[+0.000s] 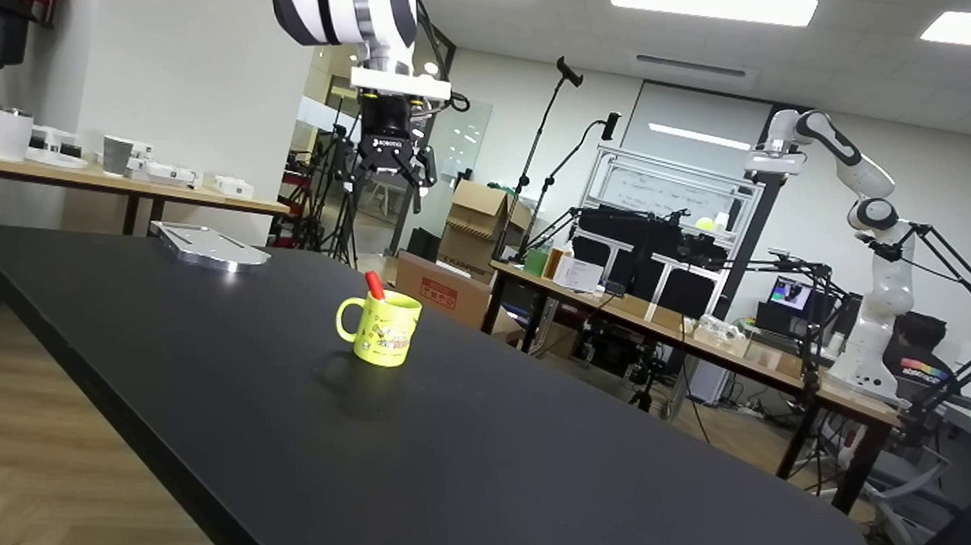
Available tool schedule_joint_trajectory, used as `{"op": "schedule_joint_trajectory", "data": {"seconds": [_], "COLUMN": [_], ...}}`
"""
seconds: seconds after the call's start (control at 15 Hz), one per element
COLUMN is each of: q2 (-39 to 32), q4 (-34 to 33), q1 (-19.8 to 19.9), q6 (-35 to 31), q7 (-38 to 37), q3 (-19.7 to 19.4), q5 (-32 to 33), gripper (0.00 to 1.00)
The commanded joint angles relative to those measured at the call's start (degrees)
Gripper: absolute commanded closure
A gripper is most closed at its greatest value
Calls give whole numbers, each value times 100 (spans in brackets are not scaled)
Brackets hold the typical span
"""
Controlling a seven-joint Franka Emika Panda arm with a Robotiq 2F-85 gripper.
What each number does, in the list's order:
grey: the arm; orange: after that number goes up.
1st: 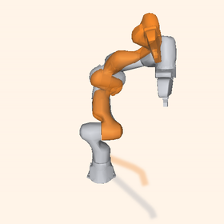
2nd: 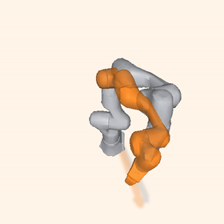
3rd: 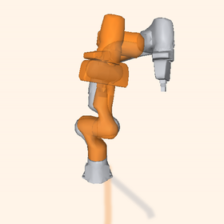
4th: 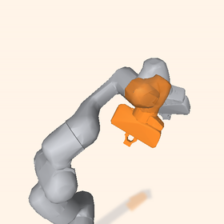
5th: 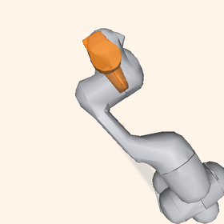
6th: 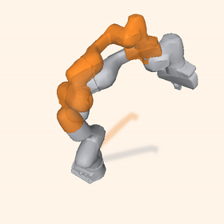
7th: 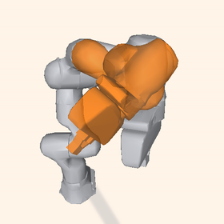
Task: Remove the marker from the yellow cup, show it to the camera, and place it on the table
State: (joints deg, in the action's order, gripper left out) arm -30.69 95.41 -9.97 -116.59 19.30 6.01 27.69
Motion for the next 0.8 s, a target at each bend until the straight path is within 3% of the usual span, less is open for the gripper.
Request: {"op": "schedule_joint_trajectory", "data": {"seconds": [0.0, 0.73], "q2": [-51, -510], "q4": [9, 190], "q1": [-67, -178], "q6": [-226, -902], "q7": [-116, -410], "q3": [-71, -263], "q5": [130, 342], "gripper": [0, 0]}}
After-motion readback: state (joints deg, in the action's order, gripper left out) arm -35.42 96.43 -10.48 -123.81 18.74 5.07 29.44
